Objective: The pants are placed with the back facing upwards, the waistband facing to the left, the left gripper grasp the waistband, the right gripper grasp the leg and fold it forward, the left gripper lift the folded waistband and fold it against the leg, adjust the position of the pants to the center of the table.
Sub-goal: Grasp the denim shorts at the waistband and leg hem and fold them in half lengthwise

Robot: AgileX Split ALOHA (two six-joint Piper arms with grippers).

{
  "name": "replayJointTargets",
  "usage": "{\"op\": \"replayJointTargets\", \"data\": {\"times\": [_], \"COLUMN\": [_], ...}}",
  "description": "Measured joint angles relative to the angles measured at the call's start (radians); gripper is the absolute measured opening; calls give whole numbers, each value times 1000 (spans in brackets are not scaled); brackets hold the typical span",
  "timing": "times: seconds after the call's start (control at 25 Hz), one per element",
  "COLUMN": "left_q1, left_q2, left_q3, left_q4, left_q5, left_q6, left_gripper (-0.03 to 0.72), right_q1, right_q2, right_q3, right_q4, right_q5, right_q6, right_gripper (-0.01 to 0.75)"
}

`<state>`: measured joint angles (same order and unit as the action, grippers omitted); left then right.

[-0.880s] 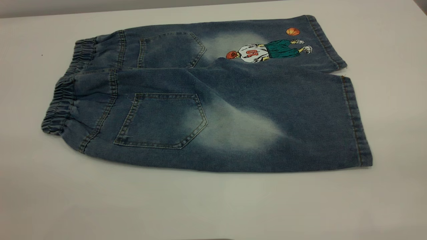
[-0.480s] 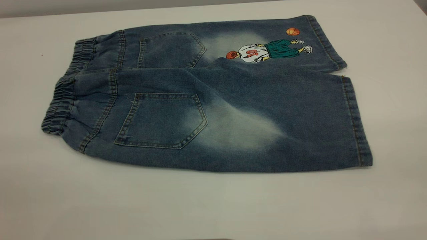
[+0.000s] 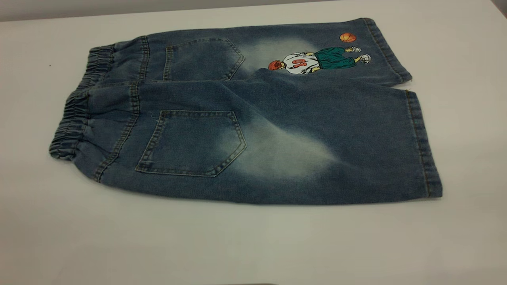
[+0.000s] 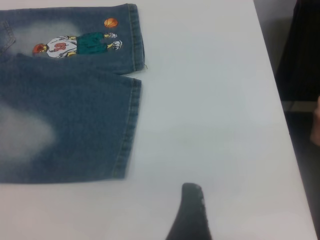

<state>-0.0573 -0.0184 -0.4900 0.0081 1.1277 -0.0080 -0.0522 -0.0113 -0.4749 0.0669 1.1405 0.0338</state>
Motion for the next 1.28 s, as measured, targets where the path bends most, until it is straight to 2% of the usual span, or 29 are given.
{"op": "replayJointTargets", "data": {"times": [1.04,1.28], "left_q1": [0,0], "left_q2": [0,4], "left_q3": [0,-3], "left_q4": [0,34], "left_q5": [0,3], "left_q6": [-1,-96], "left_gripper": [511,512], "right_q1": [0,0], "right_q2": [0,18], "right_q3": [0,-5], "right_q4": [4,19], "right_q5": [0,-8], "right_q6": [0,5], "right_gripper": [512,526]}}
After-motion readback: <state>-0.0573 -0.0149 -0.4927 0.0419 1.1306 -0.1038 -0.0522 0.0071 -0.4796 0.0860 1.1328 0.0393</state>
